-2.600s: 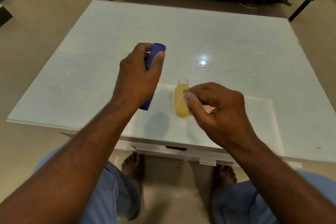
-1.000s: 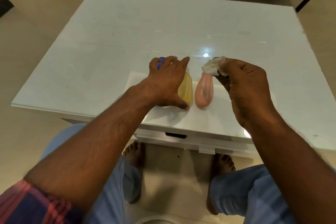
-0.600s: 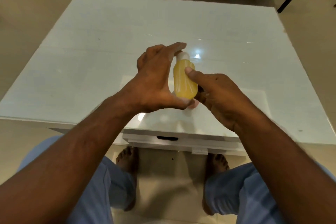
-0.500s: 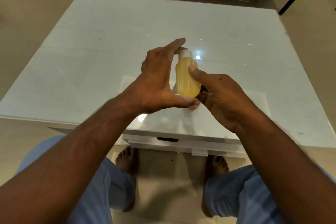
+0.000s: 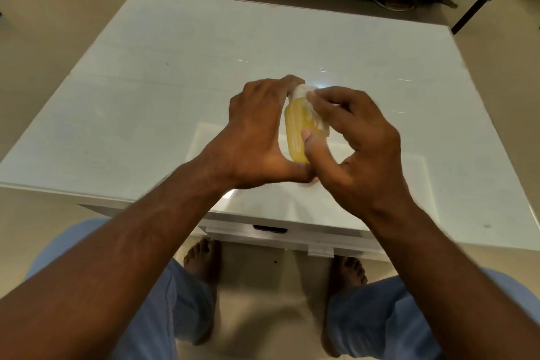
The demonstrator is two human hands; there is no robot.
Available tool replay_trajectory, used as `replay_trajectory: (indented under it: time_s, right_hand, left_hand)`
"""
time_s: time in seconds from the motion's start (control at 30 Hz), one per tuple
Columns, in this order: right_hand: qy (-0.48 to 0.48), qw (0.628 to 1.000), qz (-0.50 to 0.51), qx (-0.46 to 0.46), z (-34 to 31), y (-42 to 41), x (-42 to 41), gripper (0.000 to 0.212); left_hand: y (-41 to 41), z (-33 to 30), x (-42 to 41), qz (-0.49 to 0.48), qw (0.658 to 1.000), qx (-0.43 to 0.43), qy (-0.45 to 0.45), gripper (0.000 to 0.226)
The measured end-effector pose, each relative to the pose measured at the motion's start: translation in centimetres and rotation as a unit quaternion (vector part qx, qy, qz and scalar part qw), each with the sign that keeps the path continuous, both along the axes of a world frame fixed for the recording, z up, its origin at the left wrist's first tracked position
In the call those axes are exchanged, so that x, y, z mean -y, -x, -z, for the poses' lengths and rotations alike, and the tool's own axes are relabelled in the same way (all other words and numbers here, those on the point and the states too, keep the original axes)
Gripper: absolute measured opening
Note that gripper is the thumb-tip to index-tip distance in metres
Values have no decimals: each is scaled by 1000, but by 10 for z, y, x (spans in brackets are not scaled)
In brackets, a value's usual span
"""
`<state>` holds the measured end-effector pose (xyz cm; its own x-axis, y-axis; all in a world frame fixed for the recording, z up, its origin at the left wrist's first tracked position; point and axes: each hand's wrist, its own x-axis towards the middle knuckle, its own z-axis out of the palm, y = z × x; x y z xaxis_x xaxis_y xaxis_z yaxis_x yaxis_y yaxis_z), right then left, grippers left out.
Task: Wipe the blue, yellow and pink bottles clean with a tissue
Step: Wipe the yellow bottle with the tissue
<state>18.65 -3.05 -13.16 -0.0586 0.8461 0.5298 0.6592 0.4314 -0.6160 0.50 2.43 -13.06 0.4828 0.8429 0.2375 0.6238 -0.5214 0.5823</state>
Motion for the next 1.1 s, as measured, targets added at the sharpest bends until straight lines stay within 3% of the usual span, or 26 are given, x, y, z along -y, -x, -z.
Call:
replay_trajectory:
  time_s: [0.2,0.37,0.5,0.6,0.7,0.9,1.03,1.1]
  right_hand:
    - [-62,998,-18,18,-2,-2,11,21]
    - [-9,998,-2,57,-2,2,7,43]
    - [-68,997,-16,19,-6,-2,10,23]
    - [-78,996,4,33,-1,1,10,19]
    - [-27,999,13,45,0,1,4,35]
    - [-42,999,0,-2,-1,-3,9,12]
    - [4,1000,24,15,4,-1,1,36]
    - [11,999,30,-7,1,-5,-5,34]
  left_hand:
    - [7,-1,-2,-57,998,-2,-23,106]
    - [-2,-3,5,-18,998,-9,-54,101]
    - [6,-1,-5,-75,995,-20,-62,107]
    - [5,-4,-1,-39,998,-20,-52,106]
    - [-2,-3,9,8,998,-34,-61,101]
    - [8,-2,-4,-76,995,-8,-68,108]
    - [-2,-1,7,-15,999,-8,-41,104]
    - [-7,0,10,-15,998,-14,-53,105]
